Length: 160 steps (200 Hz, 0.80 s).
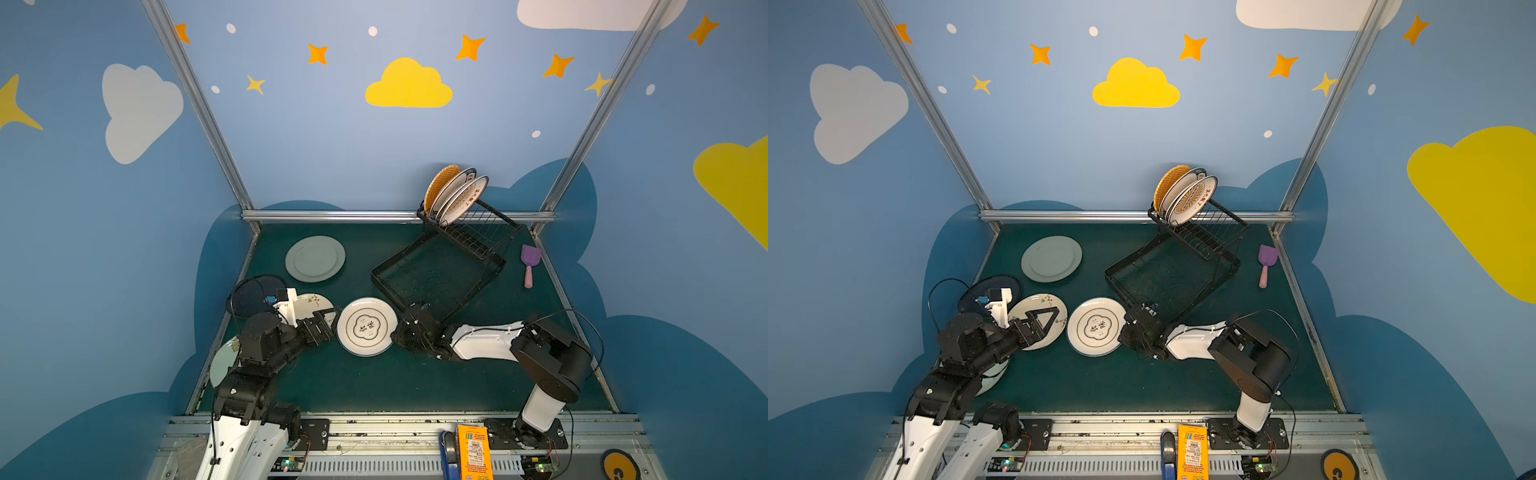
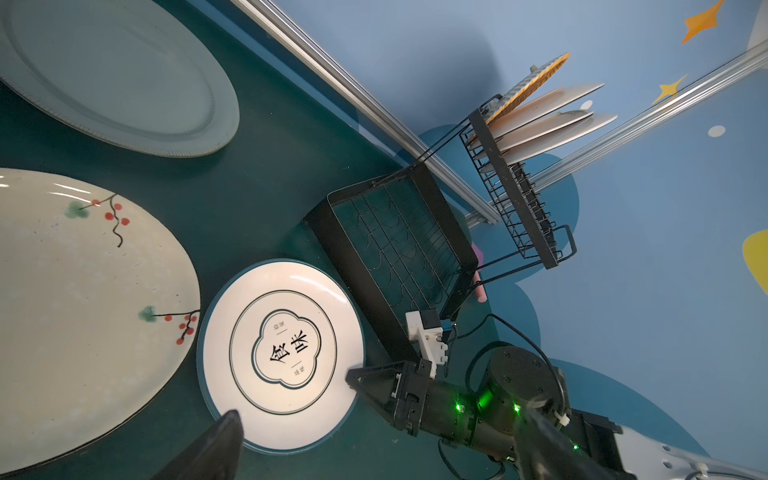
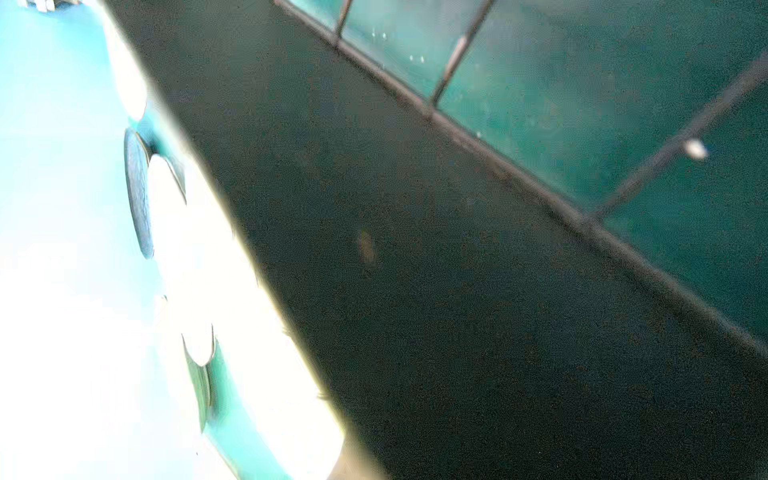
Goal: Load the plates into the dish rack
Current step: 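Push the white cloud-text plate toward the rack edge and grasp its rim with right gripper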
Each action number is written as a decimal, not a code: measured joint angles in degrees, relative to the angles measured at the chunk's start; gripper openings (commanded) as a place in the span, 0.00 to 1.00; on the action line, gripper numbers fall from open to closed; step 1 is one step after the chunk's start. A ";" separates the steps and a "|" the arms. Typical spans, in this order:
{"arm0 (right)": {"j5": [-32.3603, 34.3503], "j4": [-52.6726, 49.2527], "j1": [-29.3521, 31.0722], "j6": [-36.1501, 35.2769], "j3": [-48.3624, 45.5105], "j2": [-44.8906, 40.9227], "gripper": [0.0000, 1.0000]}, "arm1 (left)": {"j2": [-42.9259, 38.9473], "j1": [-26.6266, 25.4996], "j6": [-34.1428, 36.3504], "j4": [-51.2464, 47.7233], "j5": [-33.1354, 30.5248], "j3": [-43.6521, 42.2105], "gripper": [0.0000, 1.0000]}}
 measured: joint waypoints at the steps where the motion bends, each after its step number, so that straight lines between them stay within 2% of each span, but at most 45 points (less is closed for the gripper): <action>1: 0.00 0.00 0.00 -0.02 -0.02 -0.04 0.03 | 0.00 0.00 0.00 0.00 -0.02 0.00 1.00; 13: -0.46 -0.15 0.07 -0.57 -0.15 -0.46 0.00 | 0.04 0.00 -0.02 -0.07 -0.42 0.00 1.00; 160: -7.93 -0.76 -1.46 -6.80 -0.04 -1.62 0.00 | 0.15 0.00 -2.14 -4.07 -8.76 0.00 1.00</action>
